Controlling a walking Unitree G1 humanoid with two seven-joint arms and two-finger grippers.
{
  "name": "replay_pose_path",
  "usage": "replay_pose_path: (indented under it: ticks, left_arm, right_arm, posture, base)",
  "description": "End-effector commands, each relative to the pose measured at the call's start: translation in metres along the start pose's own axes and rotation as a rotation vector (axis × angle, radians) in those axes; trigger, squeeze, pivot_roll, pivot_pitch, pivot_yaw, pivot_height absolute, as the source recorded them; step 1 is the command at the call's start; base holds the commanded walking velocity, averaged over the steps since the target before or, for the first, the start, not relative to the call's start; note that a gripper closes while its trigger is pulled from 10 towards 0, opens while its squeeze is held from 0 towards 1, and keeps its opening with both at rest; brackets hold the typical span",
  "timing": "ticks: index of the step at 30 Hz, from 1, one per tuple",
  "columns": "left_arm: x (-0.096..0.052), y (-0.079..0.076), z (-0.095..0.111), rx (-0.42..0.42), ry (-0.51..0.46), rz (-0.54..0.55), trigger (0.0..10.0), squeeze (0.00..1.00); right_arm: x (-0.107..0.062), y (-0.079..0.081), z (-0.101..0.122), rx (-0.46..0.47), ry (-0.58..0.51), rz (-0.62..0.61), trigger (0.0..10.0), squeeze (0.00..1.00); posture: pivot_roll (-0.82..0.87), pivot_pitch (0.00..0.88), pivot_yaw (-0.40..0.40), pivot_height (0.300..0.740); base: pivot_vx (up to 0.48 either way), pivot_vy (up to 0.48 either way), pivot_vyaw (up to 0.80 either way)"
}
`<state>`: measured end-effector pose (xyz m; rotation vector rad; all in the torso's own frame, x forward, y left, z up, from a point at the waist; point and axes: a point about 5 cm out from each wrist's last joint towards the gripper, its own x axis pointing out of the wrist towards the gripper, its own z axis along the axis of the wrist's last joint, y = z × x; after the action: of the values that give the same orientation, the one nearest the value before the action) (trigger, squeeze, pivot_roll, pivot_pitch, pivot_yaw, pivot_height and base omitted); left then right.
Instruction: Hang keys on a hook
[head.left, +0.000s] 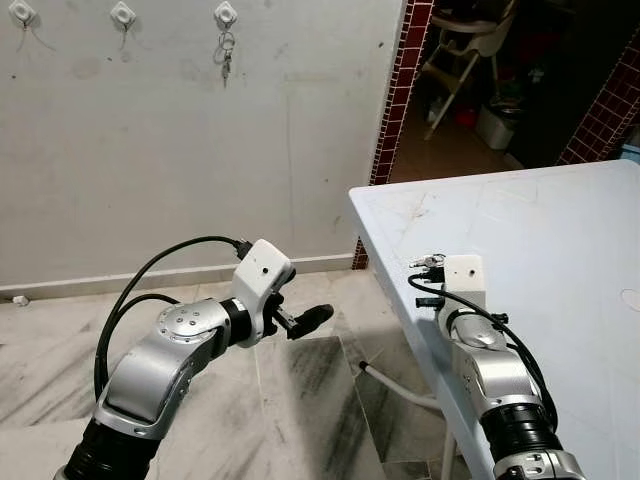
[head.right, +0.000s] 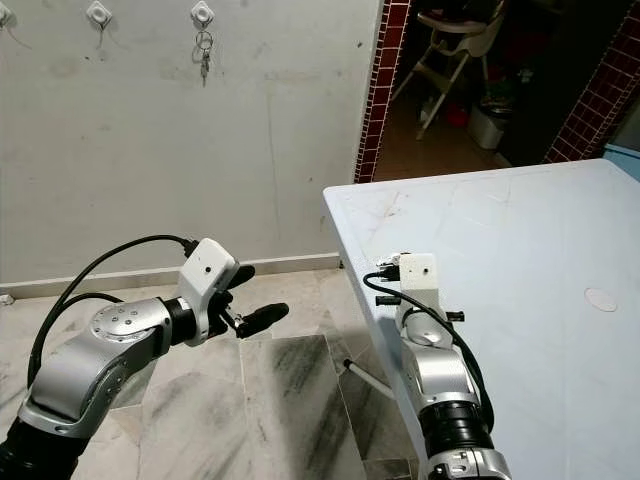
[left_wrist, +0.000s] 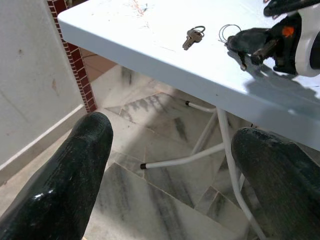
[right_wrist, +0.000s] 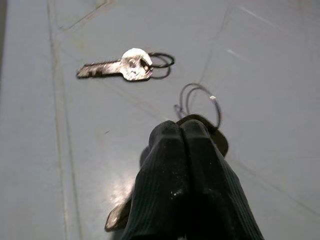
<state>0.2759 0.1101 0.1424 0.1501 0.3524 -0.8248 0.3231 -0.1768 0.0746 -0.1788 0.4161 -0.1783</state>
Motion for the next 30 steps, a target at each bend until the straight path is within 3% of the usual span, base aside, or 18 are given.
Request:
replay_pose_path:
  ticks: [1, 10, 11, 12, 13, 16, 22, 27, 30]
  left_arm:
    - [0.001, 0.003, 0.003, 0.008, -0.008, 0.011, 10.0, 0.0]
    - [0.001, 0.003, 0.004, 0.009, -0.01, 0.01, 10.0, 0.0]
    - [0.001, 0.003, 0.004, 0.009, -0.01, 0.01, 10.0, 0.0]
    - [0.001, 0.003, 0.004, 0.009, -0.01, 0.01, 10.0, 0.0]
    - [0.002, 0.003, 0.004, 0.009, -0.01, 0.01, 10.0, 0.0]
    - [0.002, 0.003, 0.004, 0.009, -0.011, 0.009, 10.0, 0.0]
    - [0.002, 0.002, 0.004, 0.009, -0.011, 0.008, 10.0, 0.0]
    - [0.002, 0.003, 0.004, 0.01, -0.01, 0.01, 10.0, 0.0]
    - [0.002, 0.003, 0.004, 0.011, -0.01, 0.009, 10.0, 0.0]
  right_arm:
    - [0.001, -0.004, 0.015, 0.026, -0.051, -0.021, 0.0, 0.0]
    - [0.0, -0.008, 0.026, 0.03, -0.099, -0.036, 0.0, 0.0]
    - [-0.001, -0.007, 0.029, -0.019, -0.13, -0.029, 2.0, 0.0]
    - [-0.002, -0.007, 0.03, -0.036, -0.145, -0.024, 4.8, 0.0]
    - [-0.002, -0.007, 0.03, -0.033, -0.147, -0.023, 10.0, 1.0]
    - [-0.003, -0.006, 0.033, -0.017, -0.167, -0.01, 10.0, 1.0]
    - [-0.002, -0.006, 0.035, -0.076, -0.187, 0.011, 10.0, 1.0]
    - [0.003, -0.015, 0.031, -0.113, -0.175, 0.012, 10.0, 1.0]
    - [0.009, -0.023, 0.027, -0.125, -0.156, -0.001, 10.0, 0.94]
  posture:
    - [0.21, 0.0, -0.05, 0.74]
    - [0.2, 0.0, -0.049, 0.74]
    - [0.2, 0.0, -0.049, 0.74]
    - [0.2, 0.0, -0.049, 0.74]
    - [0.2, 0.0, -0.049, 0.74]
    - [0.2, 0.0, -0.049, 0.74]
    - [0.2, 0.0, -0.049, 0.74]
    - [0.21, 0.0, -0.049, 0.74]
    - [0.21, 0.0, -0.048, 0.74]
  base:
    - [0.0, 0.0, 0.0]
    - [0.0, 0.0, 0.0]
    - [0.0, 0.0, 0.0]
    - [0.0, 0.0, 0.0]
    - [0.0, 0.0, 0.0]
    - [0.0, 0.0, 0.0]
    - [0.0, 0.0, 0.0]
    - [0.0, 0.0, 0.0]
    - [0.0, 0.0, 0.0]
